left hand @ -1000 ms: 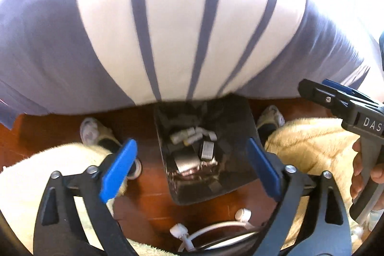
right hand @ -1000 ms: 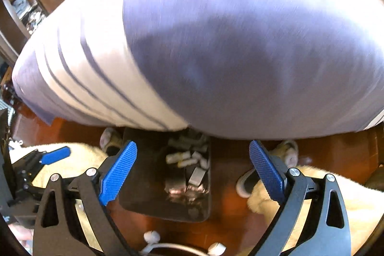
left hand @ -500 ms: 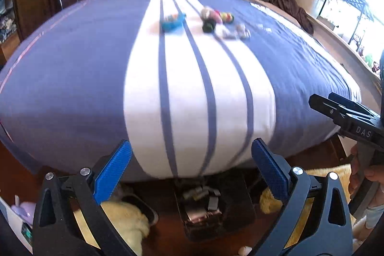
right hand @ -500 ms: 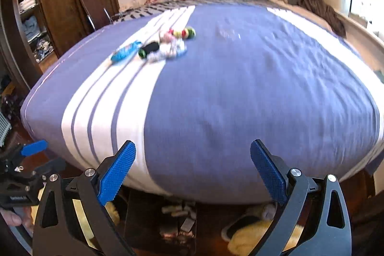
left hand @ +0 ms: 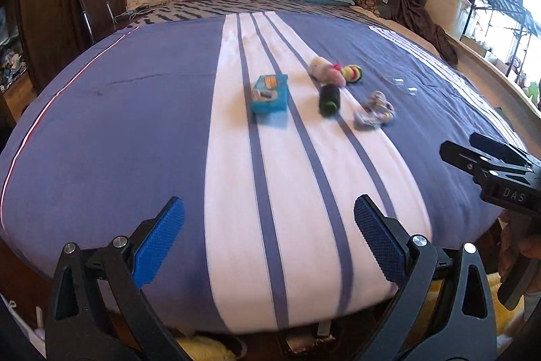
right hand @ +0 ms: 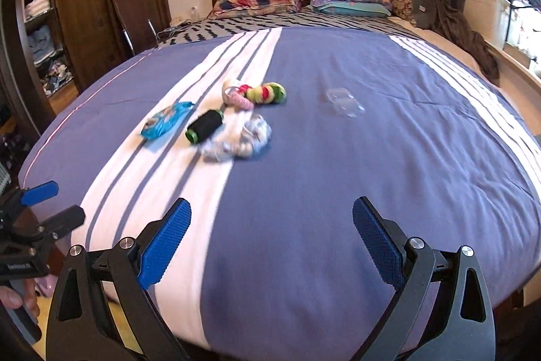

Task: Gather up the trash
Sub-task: 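Grasp the white sock with the right gripper while the left gripper grasps the blue wet-wipe pack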

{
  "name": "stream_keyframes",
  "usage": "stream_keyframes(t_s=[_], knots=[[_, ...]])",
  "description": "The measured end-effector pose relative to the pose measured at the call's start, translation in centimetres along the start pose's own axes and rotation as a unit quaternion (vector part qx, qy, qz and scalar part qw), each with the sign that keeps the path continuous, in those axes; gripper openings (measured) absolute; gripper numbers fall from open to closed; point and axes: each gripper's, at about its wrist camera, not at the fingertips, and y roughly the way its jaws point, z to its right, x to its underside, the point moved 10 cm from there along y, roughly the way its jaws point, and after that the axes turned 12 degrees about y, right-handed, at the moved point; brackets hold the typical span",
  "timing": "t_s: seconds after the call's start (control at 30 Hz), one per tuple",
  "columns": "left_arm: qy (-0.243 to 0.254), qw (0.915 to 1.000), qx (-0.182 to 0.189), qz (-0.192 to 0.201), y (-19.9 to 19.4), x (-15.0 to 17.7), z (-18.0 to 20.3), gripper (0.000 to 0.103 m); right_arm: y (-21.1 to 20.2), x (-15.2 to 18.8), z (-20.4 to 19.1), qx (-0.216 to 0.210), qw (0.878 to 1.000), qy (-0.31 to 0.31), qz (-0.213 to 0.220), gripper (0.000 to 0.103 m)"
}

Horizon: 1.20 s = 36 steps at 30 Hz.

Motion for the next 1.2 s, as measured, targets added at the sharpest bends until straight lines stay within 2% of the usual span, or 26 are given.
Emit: stream_keyframes(t_s=[0.07, 0.23, 0.4, 0.5, 0.63, 0.77, 0.8, 0.83, 0.9, 1.03, 1.2], knots=[[0.001, 1.0000, 0.001, -0.001, 0.9, -0.6, -0.5, 0.095, 1.4, -0.7, -0.5, -0.002, 1.000, 0.000, -0.003, 0.095], [-0.001, 1.0000, -0.001, 0.001, 3.5, -3.1, -1.8, 0.095, 4.8, -2.3, -1.7, -0.006, 1.000, 0.002, -0.014, 0.073], [0.003, 1.0000, -0.005, 0.005, 6.3, -6.2, -2.7, 0.095, 7.1, -3.4, -2.1, -0.004, 1.000, 0.007, -0.023, 0.064], [0.003, 1.0000, -0.004, 0.000, 8.5, -7.5, -3.3, 0.094, 8.2, -3.8, -2.1, -0.001, 1.000, 0.008, -0.028, 0.055], [-0.006, 0.9999, 0.008, -0.013, 11.0, -8.2, -3.9, 0.082, 9.3, -3.5, -1.8, 0.003, 0.999, 0.007, -0.036, 0.042], [-0.005, 0.9996, 0.019, -0.022, 12.5, -8.5, -4.0, 0.068, 9.7, -3.4, -1.9, 0.006, 0.999, 0.002, -0.035, 0.034], [-0.003, 0.9994, 0.022, -0.025, 12.9, -8.6, -4.0, 0.060, 9.8, -3.3, -2.0, 0.007, 0.999, -0.001, -0.033, 0.028], [-0.001, 0.9992, 0.027, -0.028, 13.1, -8.6, -3.8, 0.050, 9.8, -3.3, -2.0, 0.009, 0.999, -0.003, -0.032, 0.028], [-0.004, 0.9986, 0.040, -0.033, 13.5, -8.4, -3.7, 0.038, 9.8, -3.3, -2.2, 0.012, 0.999, -0.007, -0.029, 0.027], [-0.005, 0.9986, 0.047, -0.023, 13.0, -8.5, -3.6, 0.036, 9.4, -3.4, -2.0, 0.008, 1.000, -0.004, -0.024, 0.026], [0.001, 0.9991, 0.042, 0.008, 8.7, -8.3, -3.2, 0.035, 7.1, -3.4, -2.0, 0.005, 1.000, -0.004, -0.012, 0.026]])
